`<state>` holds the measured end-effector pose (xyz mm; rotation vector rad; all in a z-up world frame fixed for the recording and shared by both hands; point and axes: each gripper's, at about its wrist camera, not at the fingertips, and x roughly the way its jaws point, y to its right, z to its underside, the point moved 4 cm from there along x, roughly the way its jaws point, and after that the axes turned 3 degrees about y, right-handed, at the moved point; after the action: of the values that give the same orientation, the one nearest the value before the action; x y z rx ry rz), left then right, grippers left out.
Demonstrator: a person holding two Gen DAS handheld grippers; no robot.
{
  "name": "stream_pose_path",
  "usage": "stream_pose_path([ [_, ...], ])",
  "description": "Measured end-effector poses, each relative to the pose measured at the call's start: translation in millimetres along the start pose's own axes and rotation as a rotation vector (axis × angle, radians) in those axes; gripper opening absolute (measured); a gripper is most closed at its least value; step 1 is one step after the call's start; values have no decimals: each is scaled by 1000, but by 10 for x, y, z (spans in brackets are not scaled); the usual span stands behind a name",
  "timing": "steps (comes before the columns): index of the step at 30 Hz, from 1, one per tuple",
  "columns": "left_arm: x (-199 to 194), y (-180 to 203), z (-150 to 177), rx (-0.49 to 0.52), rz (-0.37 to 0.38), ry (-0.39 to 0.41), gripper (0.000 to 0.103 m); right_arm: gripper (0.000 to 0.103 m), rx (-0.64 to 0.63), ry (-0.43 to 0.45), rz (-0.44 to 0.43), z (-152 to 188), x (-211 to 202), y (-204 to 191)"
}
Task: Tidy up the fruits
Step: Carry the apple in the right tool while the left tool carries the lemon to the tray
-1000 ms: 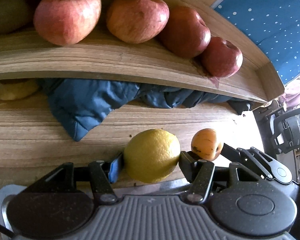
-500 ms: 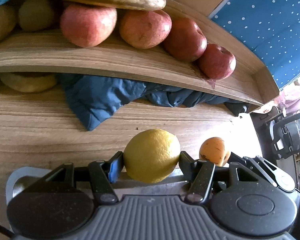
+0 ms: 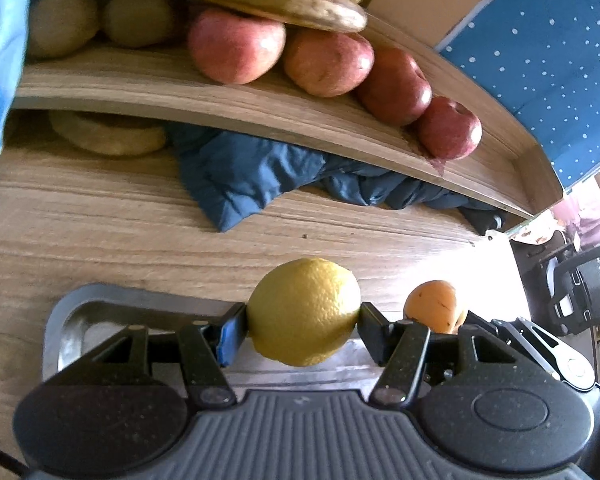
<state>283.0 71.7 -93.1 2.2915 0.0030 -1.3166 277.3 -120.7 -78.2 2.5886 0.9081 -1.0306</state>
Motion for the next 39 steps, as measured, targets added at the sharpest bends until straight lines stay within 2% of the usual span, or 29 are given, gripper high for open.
stream_pose_path([
  [20,-284,-488,203,-115,-87,47,64,48,-82,-17,-149,24,98,-473],
  [39,-328,-778,218,-145,-122,28,64,48,-110,-58,-217,43,256,-774],
])
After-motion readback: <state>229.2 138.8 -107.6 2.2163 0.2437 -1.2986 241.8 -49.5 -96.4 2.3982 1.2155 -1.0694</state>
